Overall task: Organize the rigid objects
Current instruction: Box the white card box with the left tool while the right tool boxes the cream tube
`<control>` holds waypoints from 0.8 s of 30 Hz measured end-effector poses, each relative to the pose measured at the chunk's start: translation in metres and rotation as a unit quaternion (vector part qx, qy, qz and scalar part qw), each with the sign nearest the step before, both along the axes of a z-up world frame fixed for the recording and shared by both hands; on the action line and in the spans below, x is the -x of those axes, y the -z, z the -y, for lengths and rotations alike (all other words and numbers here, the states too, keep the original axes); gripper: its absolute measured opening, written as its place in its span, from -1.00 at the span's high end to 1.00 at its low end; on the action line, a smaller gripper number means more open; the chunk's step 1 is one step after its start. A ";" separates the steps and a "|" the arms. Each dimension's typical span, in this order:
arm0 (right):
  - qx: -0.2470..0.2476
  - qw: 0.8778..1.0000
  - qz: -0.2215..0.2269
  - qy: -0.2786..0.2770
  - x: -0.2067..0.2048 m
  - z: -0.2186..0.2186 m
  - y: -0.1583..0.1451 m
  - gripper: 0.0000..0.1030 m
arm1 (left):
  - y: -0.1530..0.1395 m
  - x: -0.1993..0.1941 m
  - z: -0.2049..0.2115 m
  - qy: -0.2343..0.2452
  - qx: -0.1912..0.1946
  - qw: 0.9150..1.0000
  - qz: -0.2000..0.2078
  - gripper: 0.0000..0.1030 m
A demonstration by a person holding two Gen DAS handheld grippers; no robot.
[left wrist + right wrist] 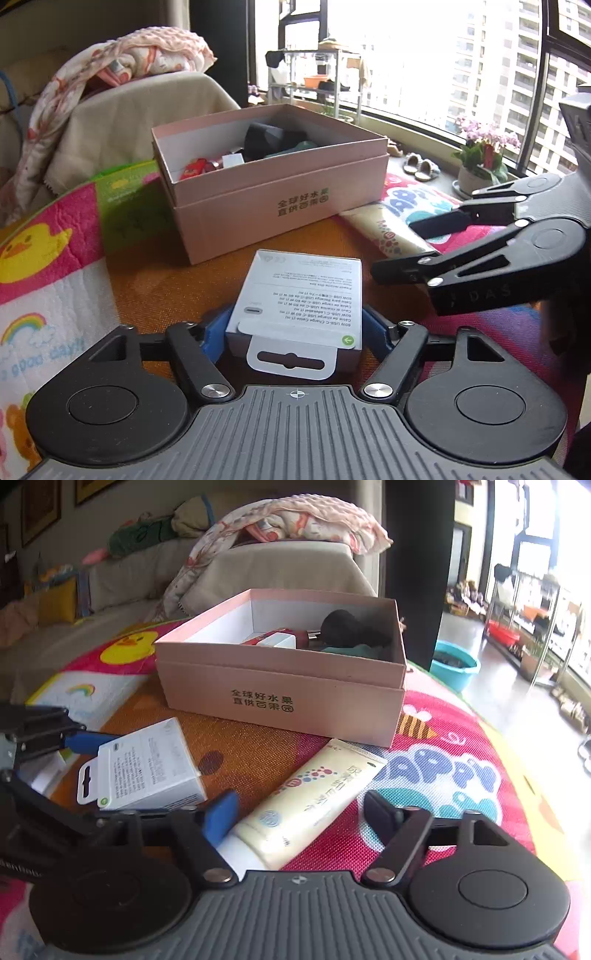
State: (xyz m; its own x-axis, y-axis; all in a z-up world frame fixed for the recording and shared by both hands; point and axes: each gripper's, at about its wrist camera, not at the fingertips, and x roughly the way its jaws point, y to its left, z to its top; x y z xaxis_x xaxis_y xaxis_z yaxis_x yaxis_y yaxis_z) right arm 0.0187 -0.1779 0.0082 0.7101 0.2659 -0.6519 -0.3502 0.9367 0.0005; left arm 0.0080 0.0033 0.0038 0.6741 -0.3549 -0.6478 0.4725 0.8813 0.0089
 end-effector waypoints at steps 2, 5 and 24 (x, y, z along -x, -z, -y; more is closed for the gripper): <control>0.000 1.000 -0.006 -0.016 0.007 0.001 -0.003 0.19 | 0.000 0.002 0.000 0.003 0.000 1.000 0.003 -0.47; 0.004 0.999 -0.020 -0.032 0.016 0.004 -0.008 0.44 | -0.001 0.010 0.002 0.017 0.006 1.000 0.006 -0.43; -0.055 0.991 0.120 -0.002 -0.008 0.034 -0.123 0.45 | -0.127 -0.027 -0.002 0.013 0.064 0.983 0.171 -0.40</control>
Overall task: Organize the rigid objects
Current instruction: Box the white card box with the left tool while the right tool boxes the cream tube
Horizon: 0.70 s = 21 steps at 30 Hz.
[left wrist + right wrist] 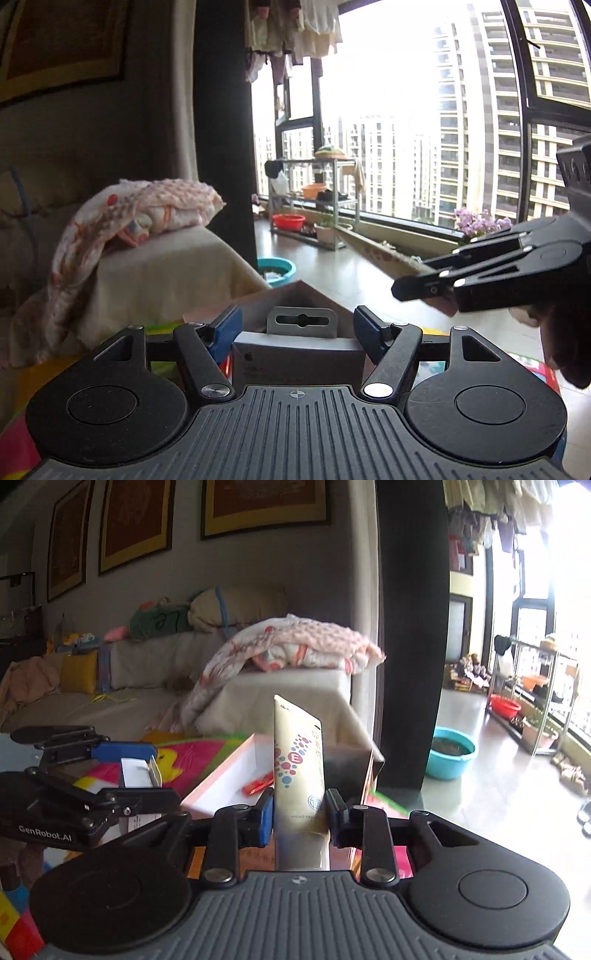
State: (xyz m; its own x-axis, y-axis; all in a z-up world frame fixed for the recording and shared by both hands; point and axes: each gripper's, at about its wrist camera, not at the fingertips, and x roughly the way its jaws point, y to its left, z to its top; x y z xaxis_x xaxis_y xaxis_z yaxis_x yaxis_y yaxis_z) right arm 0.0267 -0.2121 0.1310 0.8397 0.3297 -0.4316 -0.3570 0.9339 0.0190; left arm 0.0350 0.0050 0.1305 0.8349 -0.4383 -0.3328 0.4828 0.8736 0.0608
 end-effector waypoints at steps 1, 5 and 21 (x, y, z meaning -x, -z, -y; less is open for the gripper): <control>0.001 1.000 -0.003 0.002 -0.009 -0.003 0.000 0.45 | -0.005 -0.010 0.001 -0.001 0.006 1.000 0.002 -0.40; 0.019 0.999 -0.021 0.020 -0.050 -0.019 0.010 0.45 | -0.015 -0.054 0.003 -0.010 0.036 0.999 -0.004 -0.40; 0.067 0.996 -0.049 -0.027 -0.022 -0.031 0.085 -0.55 | 0.069 -0.054 -0.056 -0.073 0.058 0.986 -0.138 -0.36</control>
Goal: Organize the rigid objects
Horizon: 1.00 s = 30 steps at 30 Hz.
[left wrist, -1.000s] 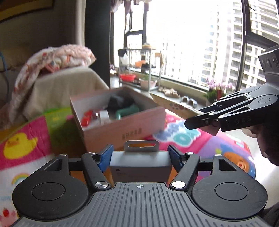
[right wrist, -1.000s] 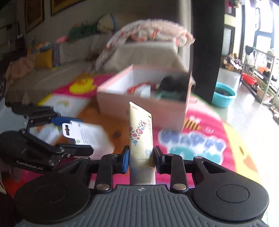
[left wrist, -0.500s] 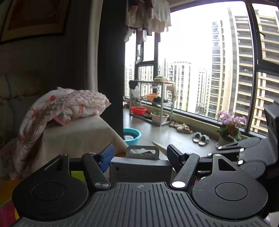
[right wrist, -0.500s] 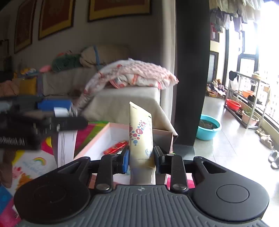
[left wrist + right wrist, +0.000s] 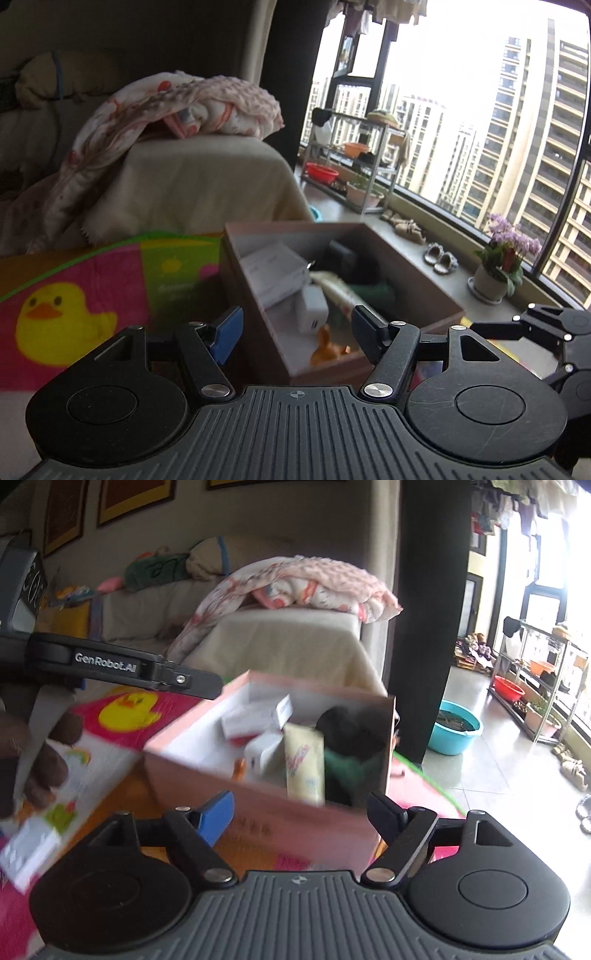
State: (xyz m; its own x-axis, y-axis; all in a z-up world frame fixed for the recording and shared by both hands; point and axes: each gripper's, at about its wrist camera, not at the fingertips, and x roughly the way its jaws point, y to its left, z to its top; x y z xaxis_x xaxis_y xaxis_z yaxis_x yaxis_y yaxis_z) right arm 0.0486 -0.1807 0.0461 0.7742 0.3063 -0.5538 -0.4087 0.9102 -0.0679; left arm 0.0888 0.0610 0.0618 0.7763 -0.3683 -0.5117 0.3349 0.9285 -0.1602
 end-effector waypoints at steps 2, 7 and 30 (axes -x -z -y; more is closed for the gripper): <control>0.008 1.000 -0.017 -0.009 0.013 0.001 0.010 -0.56 | 0.009 0.028 -0.016 -0.016 -0.014 1.000 -0.013 -0.36; -0.007 0.996 -0.076 -0.042 0.034 -0.005 0.025 -0.57 | 0.022 0.084 -0.065 -0.084 -0.015 0.995 -0.055 -0.36; 0.058 0.992 -0.030 -0.111 0.093 -0.041 0.023 -0.60 | 0.048 0.089 0.014 0.004 0.021 0.994 -0.106 -0.07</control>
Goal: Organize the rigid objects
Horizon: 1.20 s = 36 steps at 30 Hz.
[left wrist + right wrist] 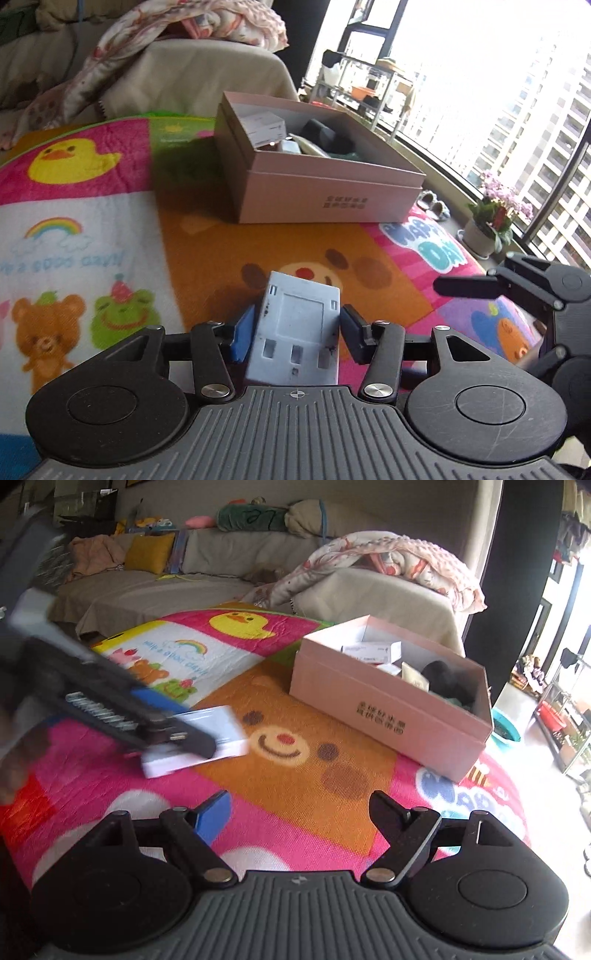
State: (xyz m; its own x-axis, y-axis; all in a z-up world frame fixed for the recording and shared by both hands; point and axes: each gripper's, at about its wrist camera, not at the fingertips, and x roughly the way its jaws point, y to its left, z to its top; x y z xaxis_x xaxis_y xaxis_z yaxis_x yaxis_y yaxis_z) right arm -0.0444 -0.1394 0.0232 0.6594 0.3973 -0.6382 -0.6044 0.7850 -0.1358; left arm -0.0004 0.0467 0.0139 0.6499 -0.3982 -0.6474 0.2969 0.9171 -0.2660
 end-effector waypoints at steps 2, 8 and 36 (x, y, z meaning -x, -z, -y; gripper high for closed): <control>-0.008 1.000 -0.009 -0.010 0.001 0.000 0.002 -0.60 | 0.001 -0.013 0.010 0.001 0.015 1.000 -0.003 -0.07; -0.017 1.000 -0.025 -0.006 -0.006 -0.008 0.010 -0.60 | 0.007 -0.038 0.021 -0.021 0.124 0.991 -0.054 -0.05; -0.072 0.984 -0.074 0.148 -0.092 0.004 0.013 -0.57 | 0.003 0.005 0.009 -0.053 -0.101 0.993 0.035 -0.35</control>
State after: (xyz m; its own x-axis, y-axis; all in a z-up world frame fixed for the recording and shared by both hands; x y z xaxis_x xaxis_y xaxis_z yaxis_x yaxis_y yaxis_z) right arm 0.0474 -0.1437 0.0100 0.6646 0.2941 -0.6869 -0.3509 0.9344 0.0606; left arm -0.0054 0.0380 0.0105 0.7278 -0.1907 -0.6588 0.2065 0.9769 -0.0547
